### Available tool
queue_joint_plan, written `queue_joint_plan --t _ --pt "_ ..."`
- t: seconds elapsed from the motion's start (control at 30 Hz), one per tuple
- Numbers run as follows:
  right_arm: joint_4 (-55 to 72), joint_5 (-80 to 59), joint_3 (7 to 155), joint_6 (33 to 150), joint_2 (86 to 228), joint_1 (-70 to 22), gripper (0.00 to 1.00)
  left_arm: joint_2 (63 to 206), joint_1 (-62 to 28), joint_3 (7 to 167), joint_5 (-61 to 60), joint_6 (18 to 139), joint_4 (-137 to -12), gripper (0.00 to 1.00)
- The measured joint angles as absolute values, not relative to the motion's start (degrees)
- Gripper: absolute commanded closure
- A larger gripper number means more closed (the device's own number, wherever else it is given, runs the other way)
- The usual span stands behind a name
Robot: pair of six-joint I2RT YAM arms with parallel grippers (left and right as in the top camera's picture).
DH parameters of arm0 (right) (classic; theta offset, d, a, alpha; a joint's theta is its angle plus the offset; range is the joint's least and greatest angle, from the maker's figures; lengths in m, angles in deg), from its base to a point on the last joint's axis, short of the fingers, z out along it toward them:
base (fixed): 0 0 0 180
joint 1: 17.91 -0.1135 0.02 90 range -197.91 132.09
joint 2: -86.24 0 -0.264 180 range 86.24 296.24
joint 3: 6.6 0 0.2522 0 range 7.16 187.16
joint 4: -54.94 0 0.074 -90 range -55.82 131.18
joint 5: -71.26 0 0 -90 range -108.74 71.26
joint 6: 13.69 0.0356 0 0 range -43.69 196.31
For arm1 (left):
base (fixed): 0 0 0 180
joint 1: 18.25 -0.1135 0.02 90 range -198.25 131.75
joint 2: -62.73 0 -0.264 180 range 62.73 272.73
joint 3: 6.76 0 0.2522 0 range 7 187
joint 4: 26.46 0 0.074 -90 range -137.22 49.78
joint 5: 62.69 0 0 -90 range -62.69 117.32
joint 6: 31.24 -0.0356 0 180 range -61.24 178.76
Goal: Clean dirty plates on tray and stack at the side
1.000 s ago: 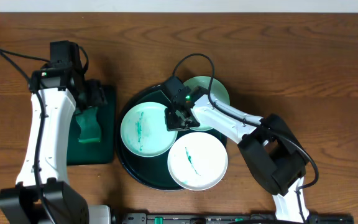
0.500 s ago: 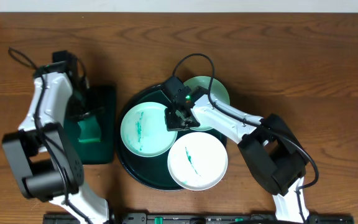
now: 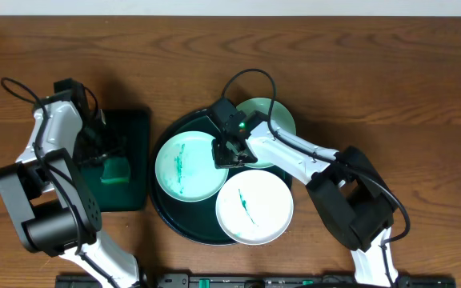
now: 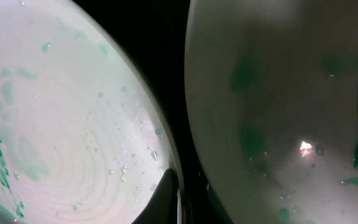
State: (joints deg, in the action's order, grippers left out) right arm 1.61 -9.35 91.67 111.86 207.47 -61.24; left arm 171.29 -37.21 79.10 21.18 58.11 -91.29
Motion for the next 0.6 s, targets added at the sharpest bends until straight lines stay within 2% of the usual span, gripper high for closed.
queue_joint_plan --t 0.07,0.1,0.17,0.23,0.27,0.6 --pt "1.61 -9.35 91.69 111.86 207.47 -61.22 0.99 171.29 -37.21 77.46 21.21 57.94 -89.25 0.49" --pt "1.61 -9.35 91.69 111.86 207.47 -61.22 0.99 171.29 -37.21 76.67 21.18 57.83 -88.31 0.55" --pt "1.61 -9.35 91.72 111.86 207.47 -61.22 0.99 171.26 -37.21 75.64 21.18 57.76 -86.65 0.74" --pt "1.59 -9.35 91.72 111.86 207.47 -61.22 0.99 171.26 -37.21 74.88 20.9 57.5 -85.5 0.89" --pt "1.59 -9.35 91.72 111.86 207.47 -61.22 0.99 171.24 -37.16 74.72 20.51 57.3 -85.17 0.92" --pt "1.61 -9.35 91.72 111.86 207.47 -61.22 0.99 170.85 -36.94 74.42 18.74 57.19 -84.99 0.93"
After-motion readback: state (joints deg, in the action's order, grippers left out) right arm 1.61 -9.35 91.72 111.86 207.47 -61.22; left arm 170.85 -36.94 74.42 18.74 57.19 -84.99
